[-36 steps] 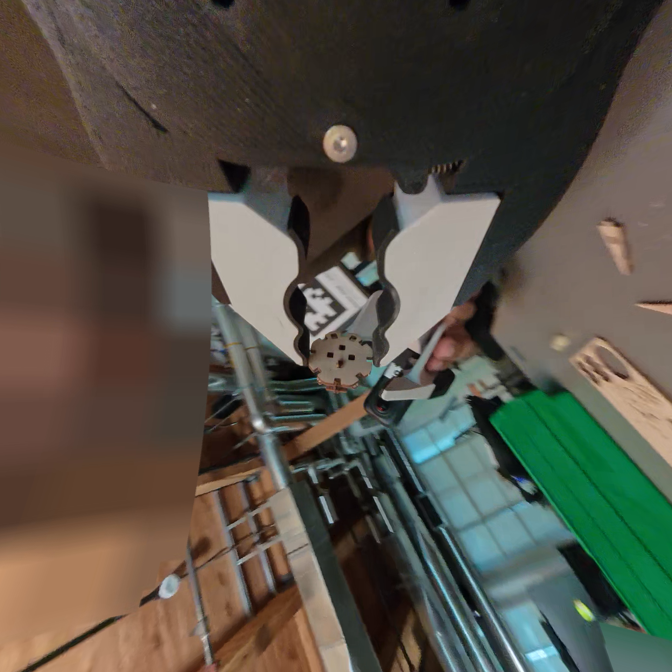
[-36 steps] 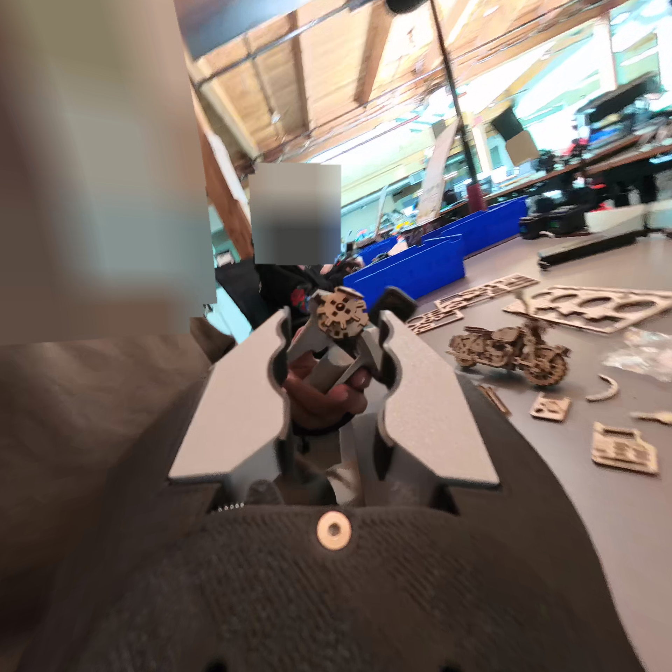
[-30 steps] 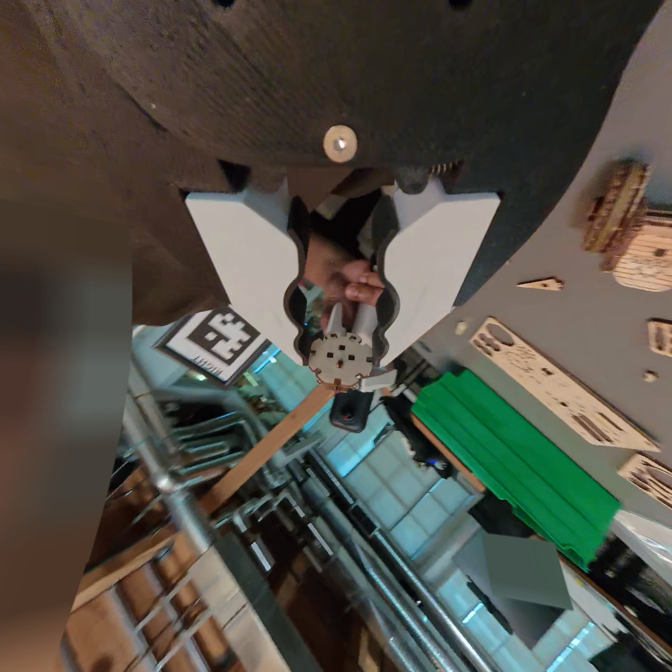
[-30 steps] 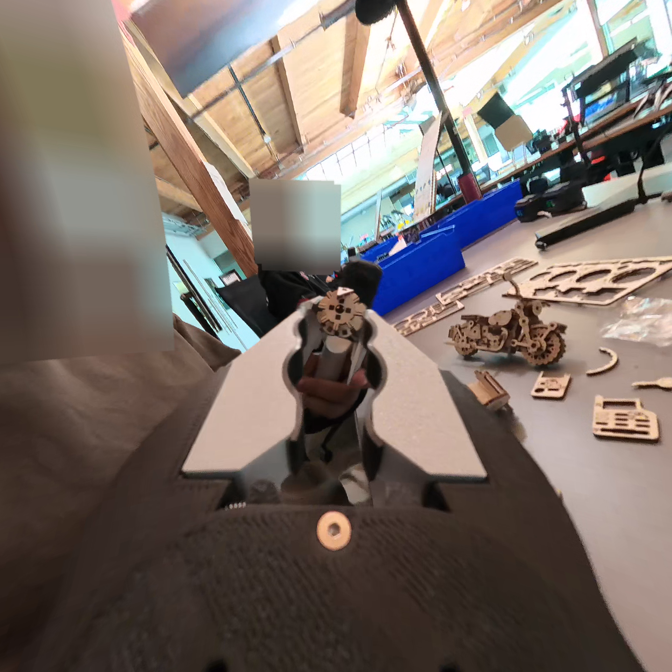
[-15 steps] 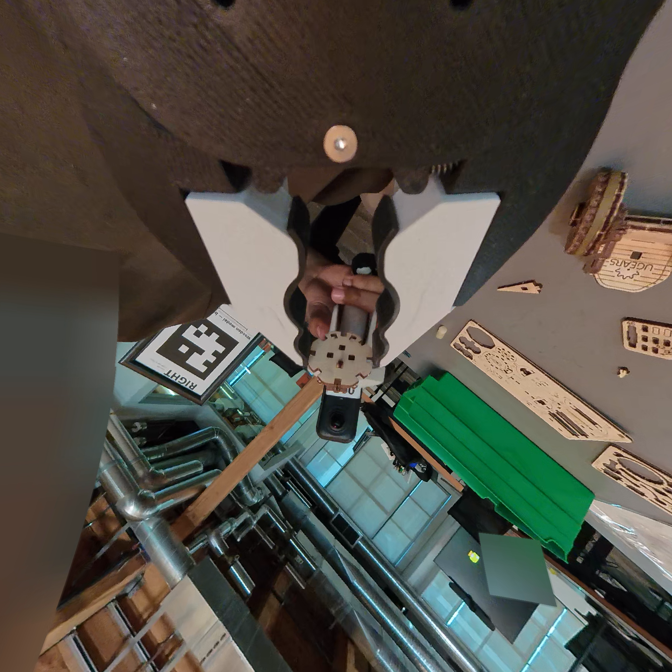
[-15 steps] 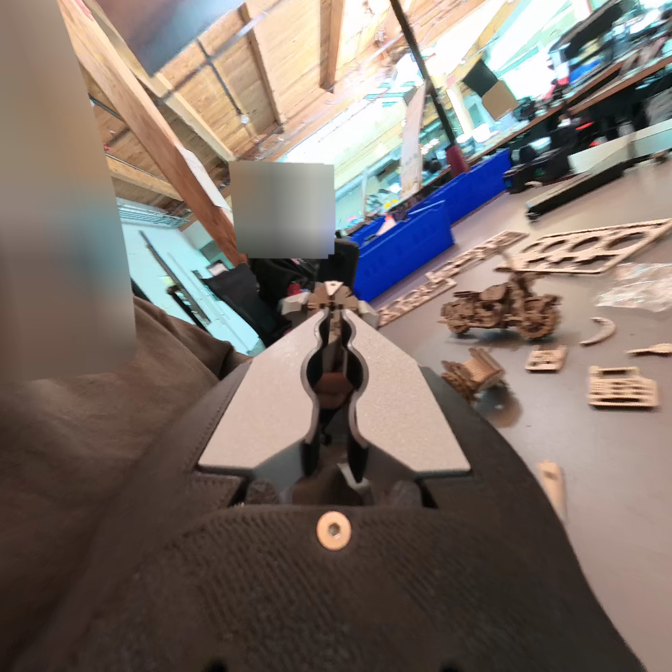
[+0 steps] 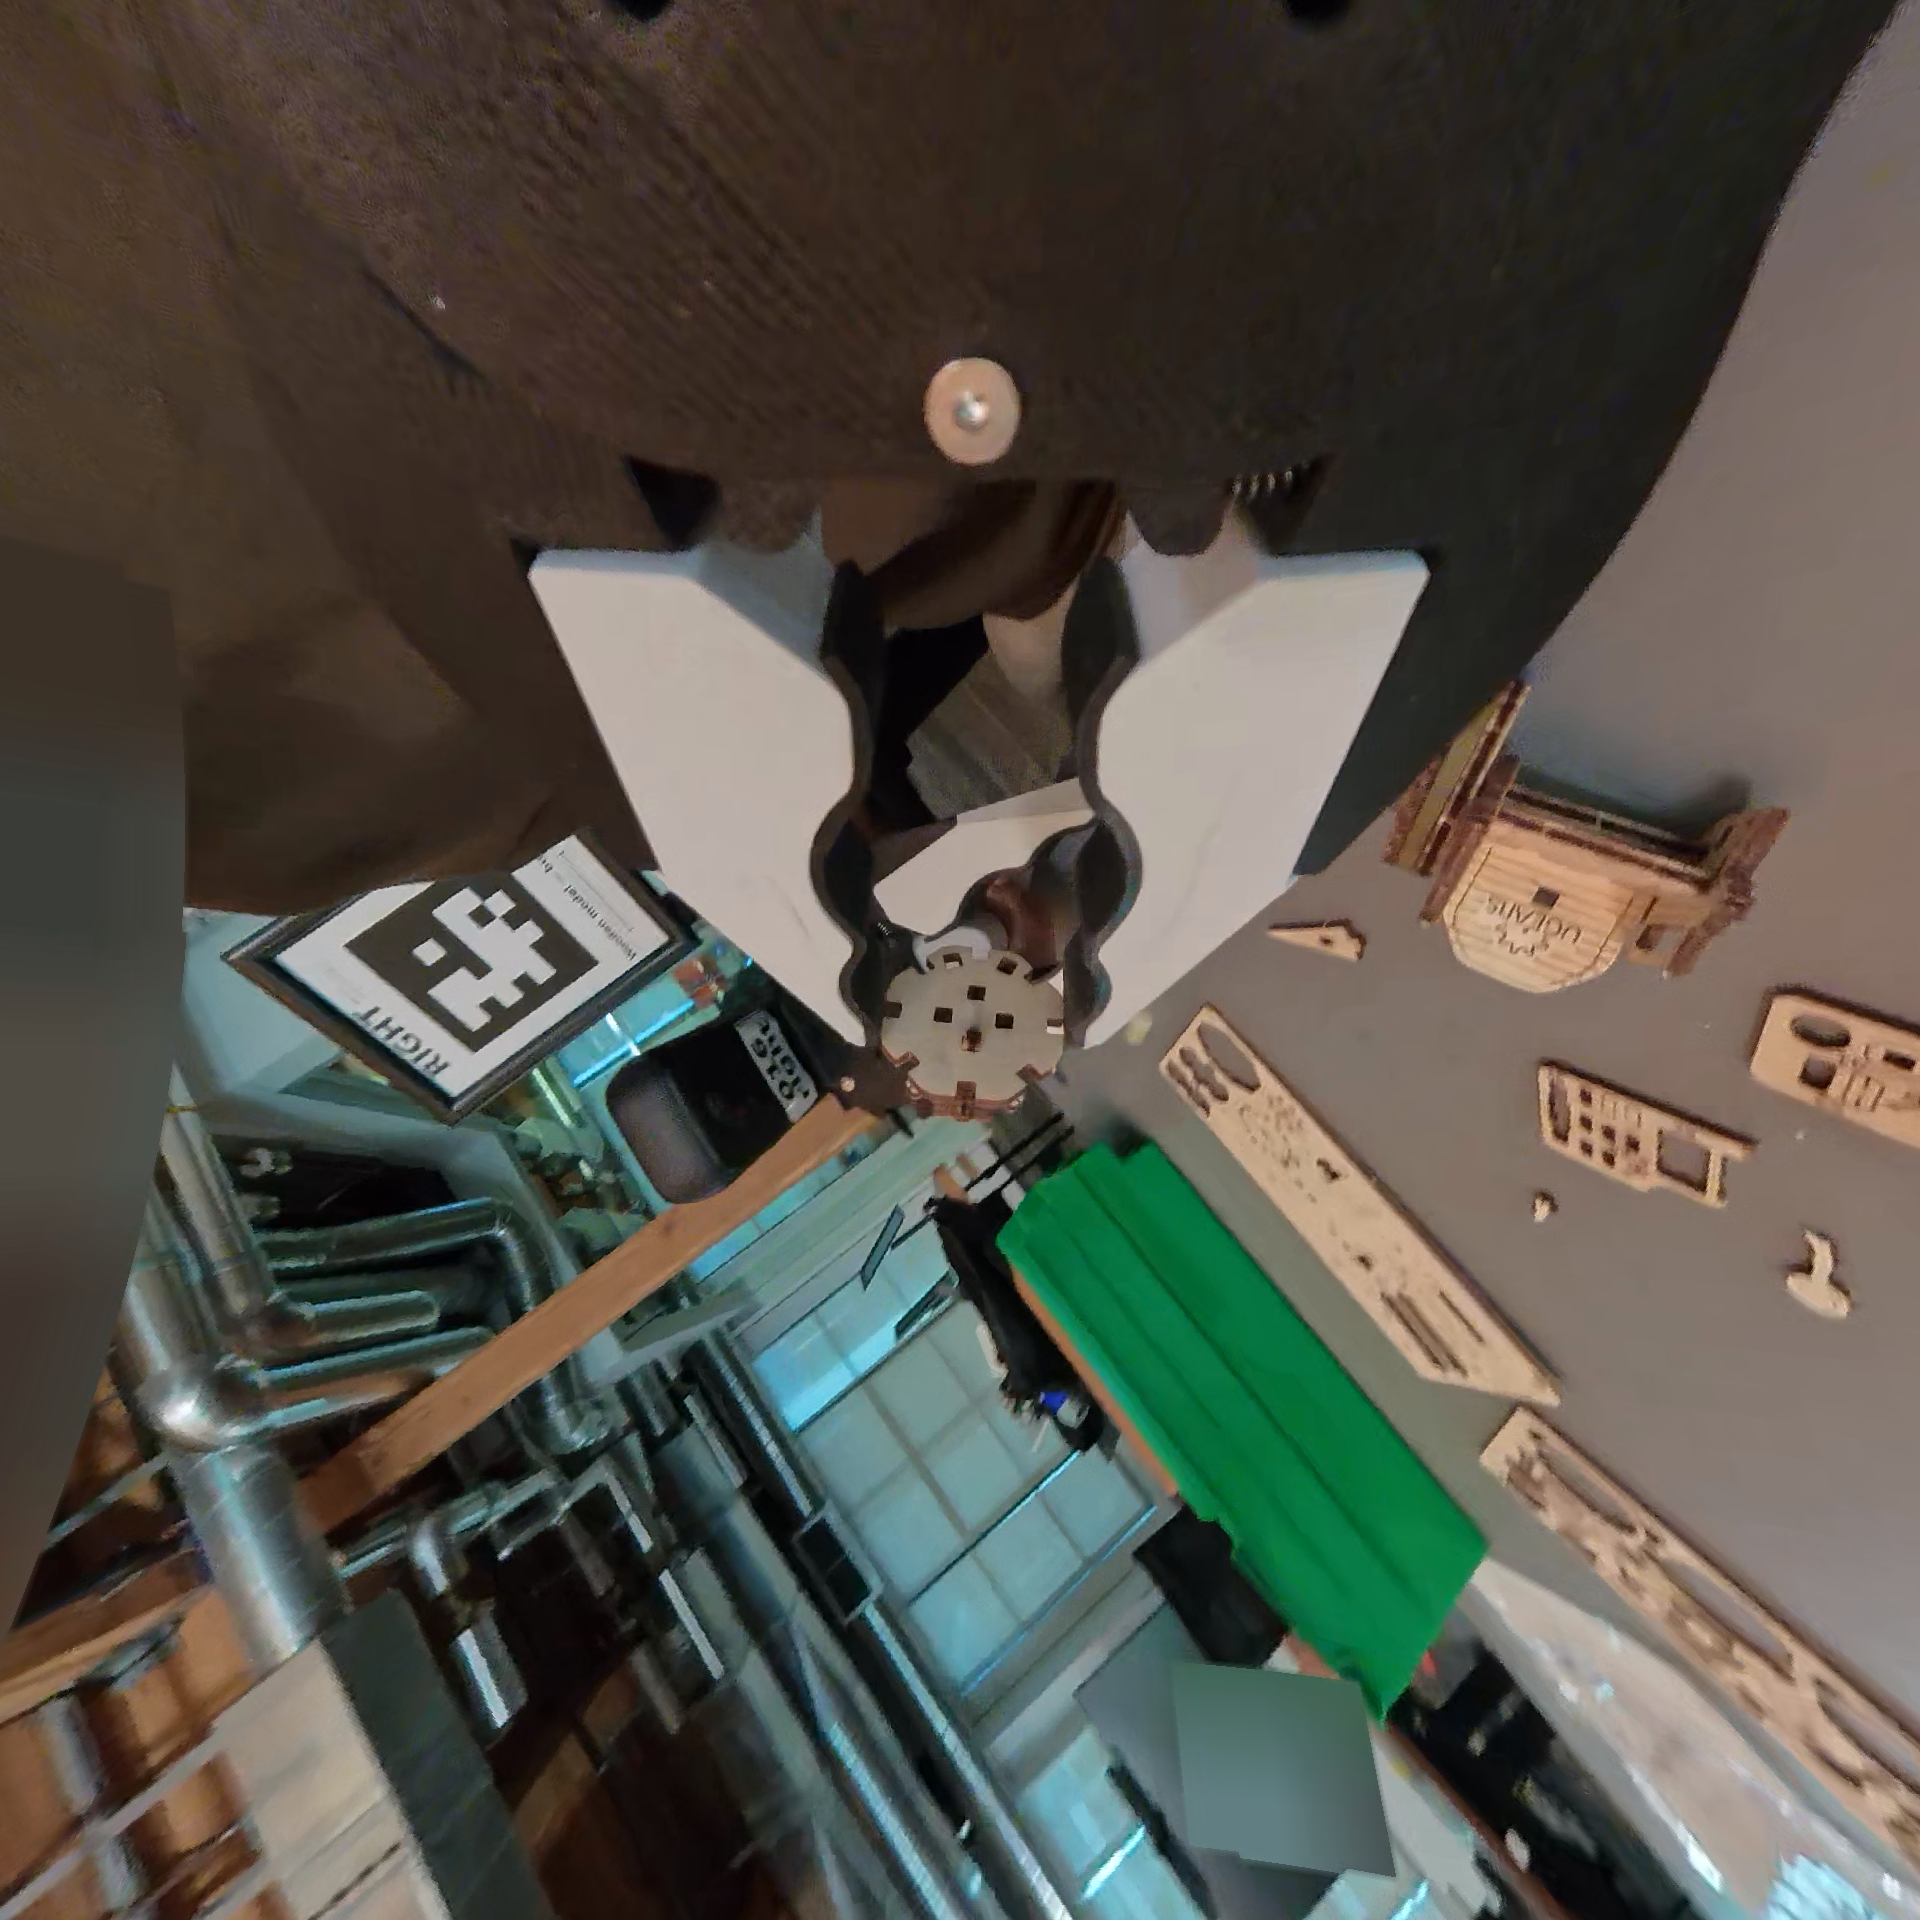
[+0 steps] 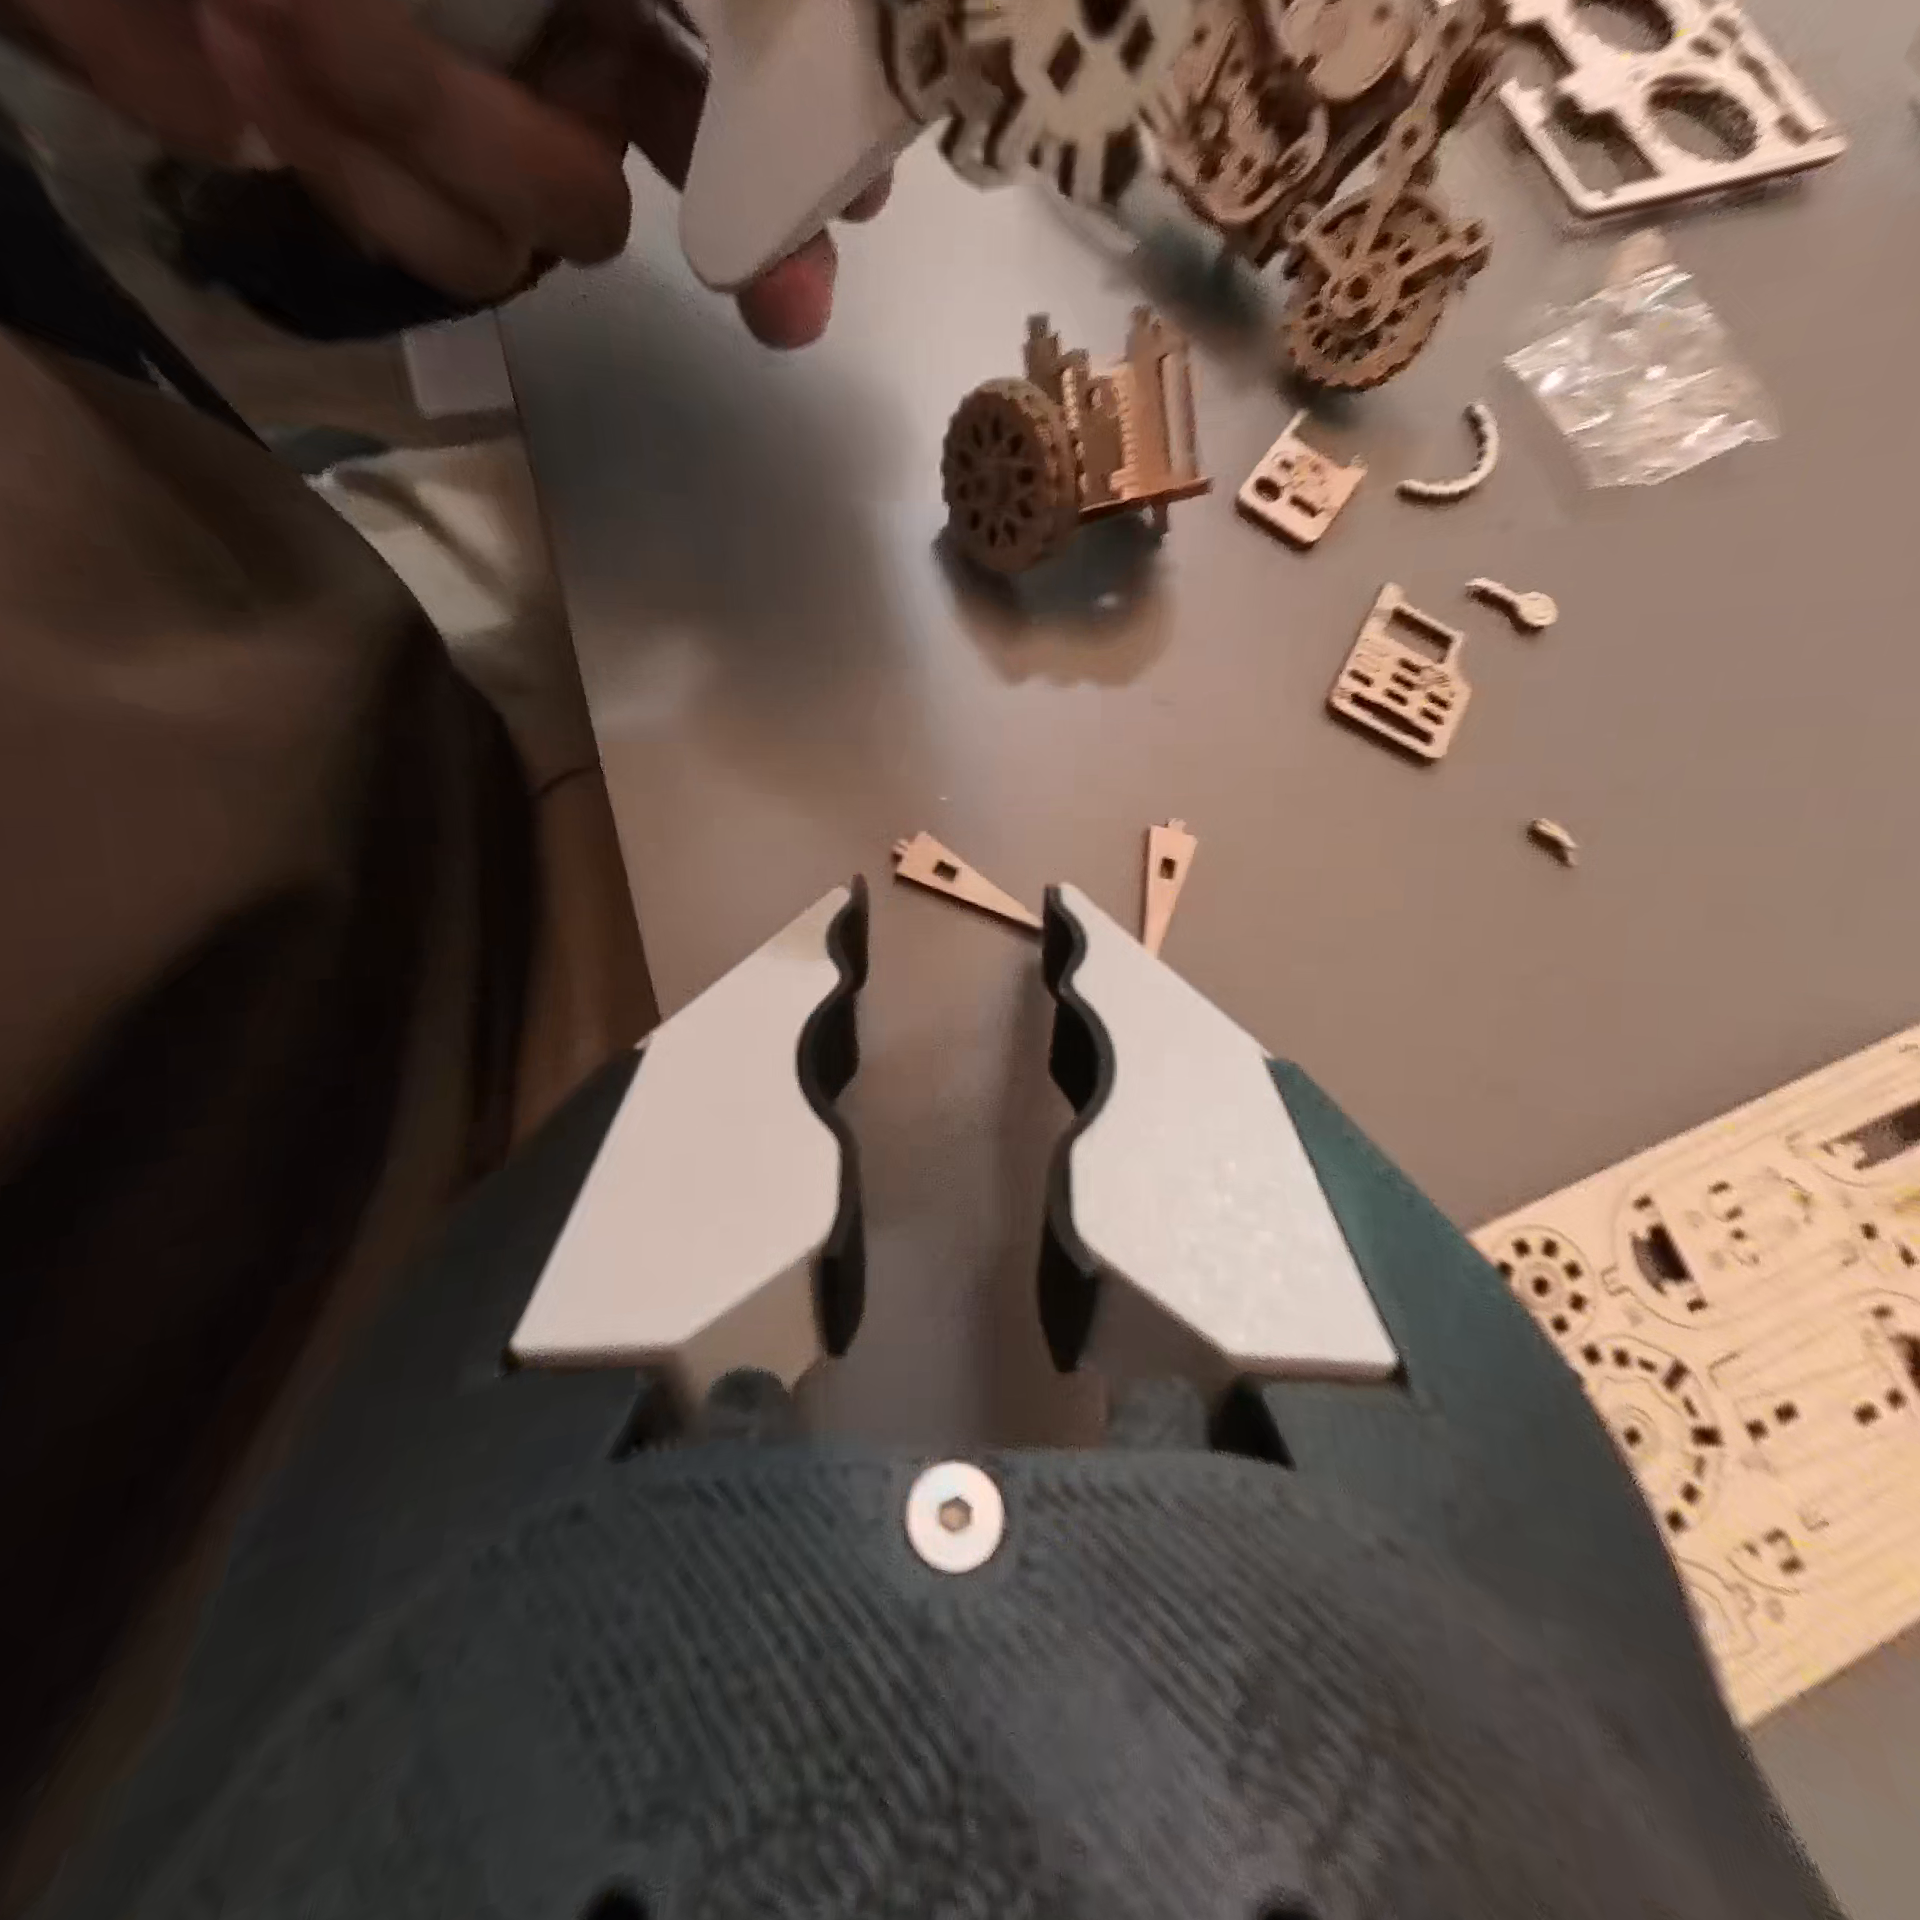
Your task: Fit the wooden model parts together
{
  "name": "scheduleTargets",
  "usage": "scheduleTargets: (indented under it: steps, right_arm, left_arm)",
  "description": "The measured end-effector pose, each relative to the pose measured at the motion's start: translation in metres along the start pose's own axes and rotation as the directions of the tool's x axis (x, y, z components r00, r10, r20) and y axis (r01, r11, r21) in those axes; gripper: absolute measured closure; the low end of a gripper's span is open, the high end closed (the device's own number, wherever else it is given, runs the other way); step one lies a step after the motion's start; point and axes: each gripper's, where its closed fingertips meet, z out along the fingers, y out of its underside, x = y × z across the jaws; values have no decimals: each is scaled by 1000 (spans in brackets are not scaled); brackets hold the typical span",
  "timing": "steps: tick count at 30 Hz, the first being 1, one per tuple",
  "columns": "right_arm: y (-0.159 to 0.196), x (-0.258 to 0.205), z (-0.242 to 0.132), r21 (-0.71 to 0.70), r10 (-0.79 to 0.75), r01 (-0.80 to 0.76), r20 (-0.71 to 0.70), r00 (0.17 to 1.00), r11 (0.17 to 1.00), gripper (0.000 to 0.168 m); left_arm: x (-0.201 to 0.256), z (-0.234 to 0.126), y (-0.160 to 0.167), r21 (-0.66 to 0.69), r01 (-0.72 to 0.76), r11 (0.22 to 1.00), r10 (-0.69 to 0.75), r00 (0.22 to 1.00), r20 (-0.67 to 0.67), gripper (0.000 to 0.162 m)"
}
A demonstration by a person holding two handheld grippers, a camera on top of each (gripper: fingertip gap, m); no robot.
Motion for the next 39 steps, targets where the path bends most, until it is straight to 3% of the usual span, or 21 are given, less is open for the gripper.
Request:
scheduleTargets:
  steps: [5, 9, 13, 18, 21, 24, 30, 39]
  right_arm:
    - [0, 1, 5, 16, 2, -2, 10, 1000, 1000, 143]
    - [0, -1, 6, 20, 16, -16, 28, 999, 1000, 164]
    - [-3, 3, 3, -3, -41, 41, -42, 998, 999, 165]
    - [-49, 11, -35, 204, -112, 155, -206, 972, 967, 166]
    - [-63, 5, -49, 240, -159, 218, -244, 957, 946, 166]
    - [-62, 4, -51, 183, -211, 267, -277, 938, 946, 166]
    - [-59, 4, -53, 147, -253, 300, -272, 929, 943, 166]
    - [-49, -12, -46, 106, -257, 273, -144, 956, 956, 166]
  left_arm:
    - [-7, 7, 19, -102, 20, 995, -17, 999, 36, 129]
    - [-9, 9, 24, -128, 54, 990, -51, 998, 31, 129]
    - [-9, 9, 23, -112, 132, 985, -132, 991, 6, 130]
    - [-11, 9, 22, -98, 172, 980, -172, 985, 4, 129]
    - [-12, 10, 26, -132, 102, 986, -97, 994, 41, 129]
    - [-15, 10, 27, -157, 23, 987, -10, 996, 85, 129]
    - [-18, 10, 32, -202, -16, 979, 38, 994, 106, 129]
    - [-36, 9, 62, -455, -245, 856, 358, 916, 180, 129]
